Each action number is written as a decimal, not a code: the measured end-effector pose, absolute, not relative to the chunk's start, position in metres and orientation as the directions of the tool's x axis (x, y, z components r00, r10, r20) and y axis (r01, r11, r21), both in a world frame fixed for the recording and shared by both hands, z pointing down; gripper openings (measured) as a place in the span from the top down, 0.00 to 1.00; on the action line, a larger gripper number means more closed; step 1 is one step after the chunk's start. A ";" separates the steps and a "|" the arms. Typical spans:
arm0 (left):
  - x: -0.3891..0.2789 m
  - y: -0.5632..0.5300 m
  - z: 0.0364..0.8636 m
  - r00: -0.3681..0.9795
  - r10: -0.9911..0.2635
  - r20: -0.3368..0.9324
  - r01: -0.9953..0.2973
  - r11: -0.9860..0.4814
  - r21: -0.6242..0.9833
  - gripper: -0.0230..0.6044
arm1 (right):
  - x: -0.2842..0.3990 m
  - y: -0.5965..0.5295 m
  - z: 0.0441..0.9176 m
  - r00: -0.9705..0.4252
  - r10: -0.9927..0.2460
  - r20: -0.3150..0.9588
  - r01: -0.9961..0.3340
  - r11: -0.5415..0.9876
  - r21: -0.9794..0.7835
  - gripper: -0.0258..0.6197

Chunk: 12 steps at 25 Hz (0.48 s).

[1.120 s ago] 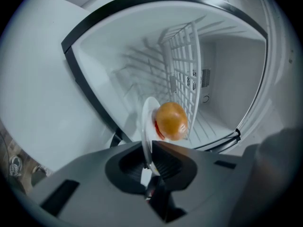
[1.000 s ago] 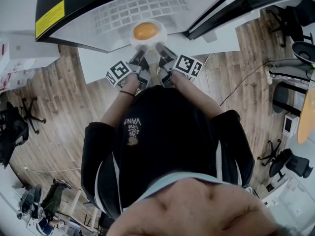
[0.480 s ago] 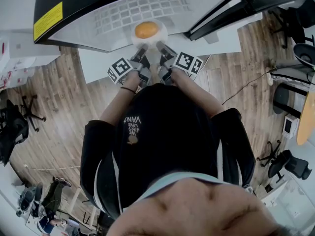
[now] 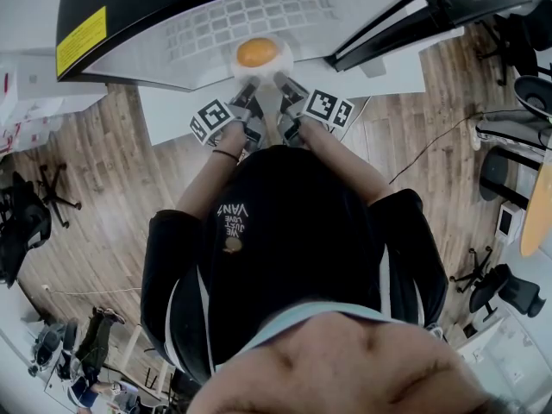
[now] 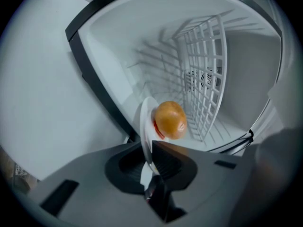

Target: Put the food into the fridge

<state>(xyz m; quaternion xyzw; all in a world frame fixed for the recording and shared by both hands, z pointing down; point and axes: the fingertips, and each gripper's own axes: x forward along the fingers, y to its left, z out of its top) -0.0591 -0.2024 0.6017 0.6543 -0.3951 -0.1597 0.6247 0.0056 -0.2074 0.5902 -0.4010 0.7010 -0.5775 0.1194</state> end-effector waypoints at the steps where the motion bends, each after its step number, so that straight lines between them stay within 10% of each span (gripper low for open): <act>1: -0.059 -0.203 0.603 0.637 -0.716 0.287 -0.319 0.094 0.943 0.91 | 0.005 -0.208 0.591 -0.650 -0.699 0.298 -0.426 0.011 -0.905 0.92; 12: -0.060 -0.207 0.608 0.632 -0.715 0.300 -0.334 0.098 0.937 0.91 | 0.005 -0.212 0.596 -0.651 -0.696 0.302 -0.427 0.008 -0.904 0.92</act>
